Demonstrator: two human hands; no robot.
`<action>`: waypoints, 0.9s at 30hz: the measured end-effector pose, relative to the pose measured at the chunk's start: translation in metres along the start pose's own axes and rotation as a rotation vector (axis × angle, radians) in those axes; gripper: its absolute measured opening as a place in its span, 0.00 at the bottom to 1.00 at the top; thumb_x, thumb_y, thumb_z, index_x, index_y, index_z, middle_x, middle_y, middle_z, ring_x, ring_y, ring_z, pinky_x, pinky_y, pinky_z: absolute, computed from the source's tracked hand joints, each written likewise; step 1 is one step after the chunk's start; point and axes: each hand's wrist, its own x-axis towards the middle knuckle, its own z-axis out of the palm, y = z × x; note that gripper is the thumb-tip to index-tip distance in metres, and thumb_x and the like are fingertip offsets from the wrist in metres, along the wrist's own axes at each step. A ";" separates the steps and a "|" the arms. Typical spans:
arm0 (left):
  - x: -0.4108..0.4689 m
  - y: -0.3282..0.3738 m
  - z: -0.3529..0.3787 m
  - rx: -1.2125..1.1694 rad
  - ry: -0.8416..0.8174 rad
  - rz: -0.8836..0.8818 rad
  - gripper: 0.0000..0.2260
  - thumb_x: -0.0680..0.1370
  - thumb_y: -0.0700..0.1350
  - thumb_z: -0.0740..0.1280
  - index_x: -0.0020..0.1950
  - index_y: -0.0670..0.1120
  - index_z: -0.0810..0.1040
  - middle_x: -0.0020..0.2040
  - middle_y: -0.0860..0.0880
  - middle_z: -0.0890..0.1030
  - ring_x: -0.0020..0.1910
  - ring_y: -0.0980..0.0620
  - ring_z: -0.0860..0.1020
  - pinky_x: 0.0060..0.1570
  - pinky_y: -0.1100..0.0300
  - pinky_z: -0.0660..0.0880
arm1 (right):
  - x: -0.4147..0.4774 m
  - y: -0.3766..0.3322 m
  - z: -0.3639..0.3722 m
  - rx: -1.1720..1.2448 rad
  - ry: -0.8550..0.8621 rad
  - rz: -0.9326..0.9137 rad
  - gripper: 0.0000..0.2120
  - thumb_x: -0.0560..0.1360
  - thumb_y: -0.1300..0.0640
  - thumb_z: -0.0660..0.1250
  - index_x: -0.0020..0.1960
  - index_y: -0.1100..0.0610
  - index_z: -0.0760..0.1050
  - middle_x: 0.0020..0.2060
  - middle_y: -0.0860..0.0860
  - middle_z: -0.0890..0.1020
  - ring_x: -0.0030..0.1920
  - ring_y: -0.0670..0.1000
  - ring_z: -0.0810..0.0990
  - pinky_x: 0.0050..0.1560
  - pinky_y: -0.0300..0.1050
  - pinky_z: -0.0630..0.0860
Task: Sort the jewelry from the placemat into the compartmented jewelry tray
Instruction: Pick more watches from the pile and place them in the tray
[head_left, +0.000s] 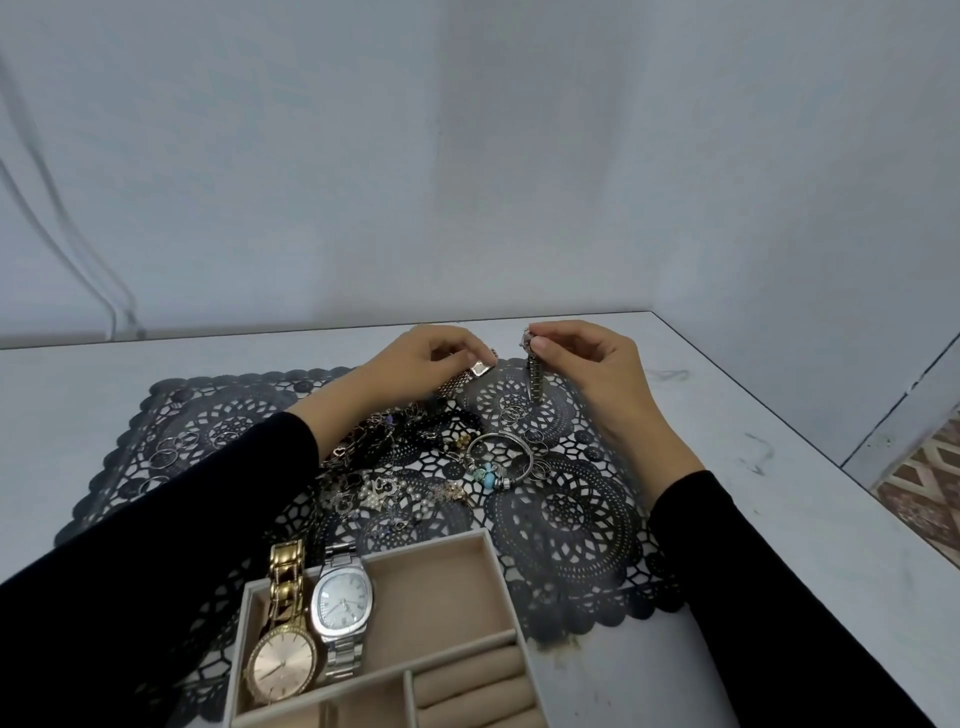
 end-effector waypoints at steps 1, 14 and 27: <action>-0.002 0.000 -0.002 -0.016 0.014 -0.012 0.09 0.82 0.45 0.63 0.52 0.54 0.83 0.34 0.53 0.78 0.33 0.51 0.70 0.33 0.59 0.73 | 0.000 -0.001 0.001 -0.007 -0.004 -0.002 0.09 0.70 0.63 0.74 0.50 0.60 0.83 0.46 0.55 0.86 0.49 0.52 0.84 0.57 0.48 0.78; -0.058 0.025 -0.032 -0.356 0.301 -0.121 0.07 0.80 0.42 0.67 0.55 0.50 0.83 0.49 0.47 0.85 0.50 0.51 0.83 0.57 0.58 0.79 | -0.008 -0.023 0.023 0.040 -0.062 -0.027 0.08 0.70 0.65 0.73 0.49 0.60 0.83 0.42 0.53 0.86 0.45 0.49 0.83 0.49 0.40 0.78; -0.140 0.057 -0.041 -0.383 0.516 -0.090 0.10 0.77 0.40 0.71 0.57 0.50 0.82 0.52 0.50 0.85 0.51 0.53 0.84 0.54 0.62 0.78 | -0.049 -0.053 0.058 0.070 -0.189 -0.087 0.09 0.70 0.64 0.73 0.50 0.60 0.83 0.45 0.55 0.86 0.48 0.52 0.83 0.55 0.45 0.78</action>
